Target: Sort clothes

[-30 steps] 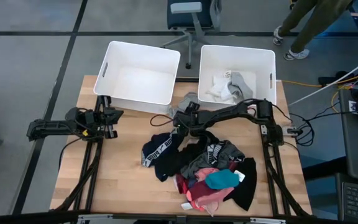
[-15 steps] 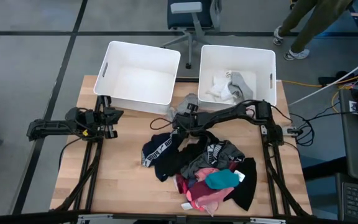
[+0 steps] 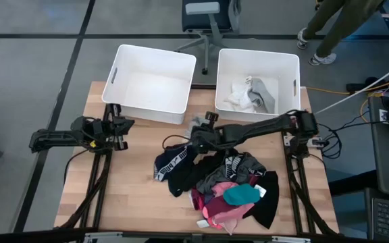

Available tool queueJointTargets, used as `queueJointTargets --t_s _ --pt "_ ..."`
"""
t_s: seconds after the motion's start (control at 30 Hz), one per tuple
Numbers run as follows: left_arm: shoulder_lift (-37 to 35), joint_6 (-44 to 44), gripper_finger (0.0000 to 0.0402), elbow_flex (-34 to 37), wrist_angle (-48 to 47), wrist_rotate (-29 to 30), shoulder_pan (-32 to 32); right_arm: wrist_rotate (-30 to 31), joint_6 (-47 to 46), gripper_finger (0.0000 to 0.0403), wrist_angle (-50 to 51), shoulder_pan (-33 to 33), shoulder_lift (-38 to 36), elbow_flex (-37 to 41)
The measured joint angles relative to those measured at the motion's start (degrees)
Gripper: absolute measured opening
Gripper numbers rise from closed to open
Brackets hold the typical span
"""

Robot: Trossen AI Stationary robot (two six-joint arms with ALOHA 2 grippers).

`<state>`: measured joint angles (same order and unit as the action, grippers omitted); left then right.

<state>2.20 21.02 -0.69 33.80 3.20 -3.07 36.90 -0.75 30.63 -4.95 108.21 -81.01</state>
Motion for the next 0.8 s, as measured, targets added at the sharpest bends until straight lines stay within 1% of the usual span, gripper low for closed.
queueJointTargets --t_s 0.13,0.27,0.53,0.8 --pt "0.0 0.0 0.0004 0.0 -0.07 0.0 0.0 0.03 -0.23 0.001 2.14 -1.42 -5.02 0.02" --pt "0.0 0.0 0.0004 0.0 -0.11 0.0 0.0 0.11 -0.25 0.0012 3.66 -2.32 -10.31 0.0" --pt "0.0 0.0 0.0004 0.0 -0.17 0.0 0.0 0.69 0.03 0.0015 5.54 -2.14 -20.01 0.0" --pt "0.0 0.0 0.0004 0.0 -0.13 0.0 0.0 7.2 4.17 0.0016 5.98 -2.14 -28.17 0.0"
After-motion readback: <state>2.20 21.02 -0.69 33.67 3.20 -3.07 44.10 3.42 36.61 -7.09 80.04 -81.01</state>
